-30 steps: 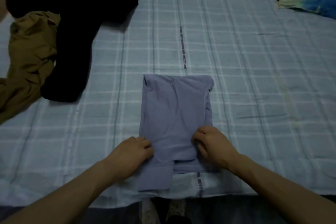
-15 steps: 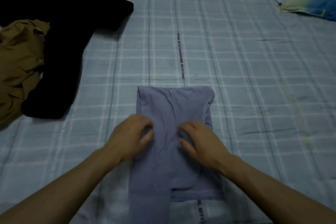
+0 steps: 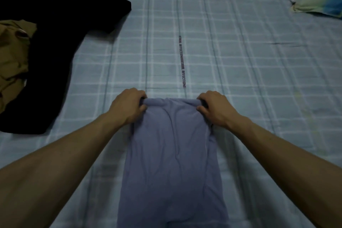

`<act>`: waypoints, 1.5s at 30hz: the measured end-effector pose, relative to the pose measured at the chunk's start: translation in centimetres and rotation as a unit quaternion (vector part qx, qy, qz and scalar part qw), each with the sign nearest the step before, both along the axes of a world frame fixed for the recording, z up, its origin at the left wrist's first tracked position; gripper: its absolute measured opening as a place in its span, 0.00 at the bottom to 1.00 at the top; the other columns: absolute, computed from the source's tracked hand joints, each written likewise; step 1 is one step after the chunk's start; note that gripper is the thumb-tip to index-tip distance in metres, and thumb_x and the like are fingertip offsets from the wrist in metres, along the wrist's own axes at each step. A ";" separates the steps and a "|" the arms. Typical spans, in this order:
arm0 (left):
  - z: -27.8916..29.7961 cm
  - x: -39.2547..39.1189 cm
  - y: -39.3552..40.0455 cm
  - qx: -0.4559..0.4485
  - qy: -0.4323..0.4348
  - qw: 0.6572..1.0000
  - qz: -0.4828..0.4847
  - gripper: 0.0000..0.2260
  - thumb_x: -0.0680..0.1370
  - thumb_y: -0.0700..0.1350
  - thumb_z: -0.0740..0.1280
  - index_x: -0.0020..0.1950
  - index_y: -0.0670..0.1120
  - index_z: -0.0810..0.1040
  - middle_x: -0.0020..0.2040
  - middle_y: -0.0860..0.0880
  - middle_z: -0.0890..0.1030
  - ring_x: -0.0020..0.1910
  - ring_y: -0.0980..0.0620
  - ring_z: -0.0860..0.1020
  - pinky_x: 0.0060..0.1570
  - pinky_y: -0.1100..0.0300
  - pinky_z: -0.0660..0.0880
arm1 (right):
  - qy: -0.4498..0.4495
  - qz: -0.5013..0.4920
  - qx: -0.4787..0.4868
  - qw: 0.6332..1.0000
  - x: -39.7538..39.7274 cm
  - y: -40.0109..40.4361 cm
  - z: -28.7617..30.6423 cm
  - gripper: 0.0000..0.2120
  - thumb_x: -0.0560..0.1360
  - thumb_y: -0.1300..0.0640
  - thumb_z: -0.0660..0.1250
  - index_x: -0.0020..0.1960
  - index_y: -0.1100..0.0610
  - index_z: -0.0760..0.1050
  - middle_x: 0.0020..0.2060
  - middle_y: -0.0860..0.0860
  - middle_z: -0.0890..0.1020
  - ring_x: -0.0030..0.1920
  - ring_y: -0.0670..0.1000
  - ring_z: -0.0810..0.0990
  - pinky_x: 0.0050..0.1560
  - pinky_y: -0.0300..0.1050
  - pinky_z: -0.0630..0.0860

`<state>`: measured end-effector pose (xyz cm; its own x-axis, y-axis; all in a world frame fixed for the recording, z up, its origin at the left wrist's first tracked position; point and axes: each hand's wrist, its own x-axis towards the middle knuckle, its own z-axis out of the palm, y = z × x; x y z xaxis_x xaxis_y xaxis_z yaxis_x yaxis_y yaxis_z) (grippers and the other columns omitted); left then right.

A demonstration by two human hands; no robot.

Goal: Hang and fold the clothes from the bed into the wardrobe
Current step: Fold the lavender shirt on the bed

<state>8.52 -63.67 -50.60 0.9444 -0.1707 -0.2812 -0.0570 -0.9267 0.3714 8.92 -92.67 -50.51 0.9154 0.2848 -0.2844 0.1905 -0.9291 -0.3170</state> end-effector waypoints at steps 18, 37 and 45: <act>0.6 0.0 0.1 -0.112 -0.010 0.987 0.111 0.07 0.67 0.39 0.77 0.38 0.47 0.79 0.38 0.46 0.81 0.43 0.46 0.80 0.39 0.60 0.68 | 0.044 -0.063 0.088 0.993 2.3 -2.4 -0.2 0.13 0.63 0.56 0.80 0.40 0.56 0.77 0.36 0.49 0.78 0.41 0.53 0.77 0.35 0.42 0.68; 7.4 -5.4 2.6 -0.210 -0.173 0.958 -0.085 0.13 0.68 0.30 0.70 0.44 0.47 0.78 0.41 0.54 0.80 0.40 0.57 0.77 0.41 0.69 0.71 | -0.145 0.114 0.119 0.976 -4.1 -3.2 7.9 0.15 0.64 0.64 0.71 0.51 0.59 0.80 0.44 0.54 0.81 0.44 0.58 0.80 0.45 0.47 0.73; 5.5 -13.6 3.7 -0.187 -0.080 0.949 -0.239 0.11 0.70 0.32 0.72 0.48 0.45 0.79 0.45 0.53 0.79 0.44 0.53 0.77 0.46 0.58 0.75 | -0.128 0.206 0.082 0.967 -13.5 -3.9 4.4 0.12 0.66 0.64 0.74 0.49 0.56 0.81 0.45 0.54 0.80 0.43 0.58 0.79 0.43 0.47 0.74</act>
